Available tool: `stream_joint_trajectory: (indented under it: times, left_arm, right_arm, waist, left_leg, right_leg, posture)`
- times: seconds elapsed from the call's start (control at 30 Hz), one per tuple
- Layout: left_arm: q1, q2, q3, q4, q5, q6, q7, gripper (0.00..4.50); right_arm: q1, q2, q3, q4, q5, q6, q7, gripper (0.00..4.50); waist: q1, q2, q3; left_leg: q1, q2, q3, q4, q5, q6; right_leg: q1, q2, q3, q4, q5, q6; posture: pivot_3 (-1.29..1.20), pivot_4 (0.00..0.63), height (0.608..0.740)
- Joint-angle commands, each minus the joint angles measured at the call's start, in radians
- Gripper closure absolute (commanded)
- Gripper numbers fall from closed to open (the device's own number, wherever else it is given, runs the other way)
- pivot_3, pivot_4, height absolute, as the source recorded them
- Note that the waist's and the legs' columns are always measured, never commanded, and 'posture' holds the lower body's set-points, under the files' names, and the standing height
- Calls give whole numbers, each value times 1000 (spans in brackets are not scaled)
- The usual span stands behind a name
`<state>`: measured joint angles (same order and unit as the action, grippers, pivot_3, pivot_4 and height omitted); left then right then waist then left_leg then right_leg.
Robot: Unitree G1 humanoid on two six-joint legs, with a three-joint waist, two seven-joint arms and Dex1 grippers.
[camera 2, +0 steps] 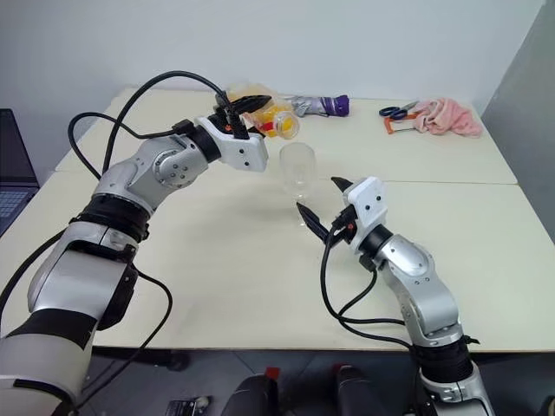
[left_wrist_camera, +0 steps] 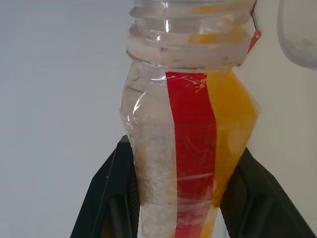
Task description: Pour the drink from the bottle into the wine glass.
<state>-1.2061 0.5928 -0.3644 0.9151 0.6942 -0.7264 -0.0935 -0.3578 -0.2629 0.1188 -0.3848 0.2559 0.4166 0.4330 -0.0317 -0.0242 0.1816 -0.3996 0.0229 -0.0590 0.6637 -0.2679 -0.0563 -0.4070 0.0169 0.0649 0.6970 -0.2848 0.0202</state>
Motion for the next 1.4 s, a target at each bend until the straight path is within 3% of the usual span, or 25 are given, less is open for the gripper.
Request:
stream_joint_trajectory:
  times: [0.03,0.4,1.4]
  left_arm:
    - [-52,20,-3,-12,18,-10,47,2811]
    - [-66,26,-21,7,52,-18,85,2811]
    - [-109,26,-56,73,72,-22,137,2811]
  right_arm:
    - [7,9,-9,-32,-4,-54,-3,0]
    - [65,-14,-48,-64,17,-146,22,0]
    - [101,-28,-15,-98,13,-134,39,0]
  waist:
    - [0,0,0]
    - [0,0,0]
    - [0,0,0]
  left_leg:
    - [0,0,0,0,0,0]
    - [0,0,0,0,0,0]
    - [0,0,0,0,0,0]
  right_leg:
    - [0,0,0,0,0,0]
    - [0,0,0,0,0,0]
    - [0,0,0,1,0,0]
  posture:
    - [0,150,740]
    - [0,150,740]
    - [0,150,740]
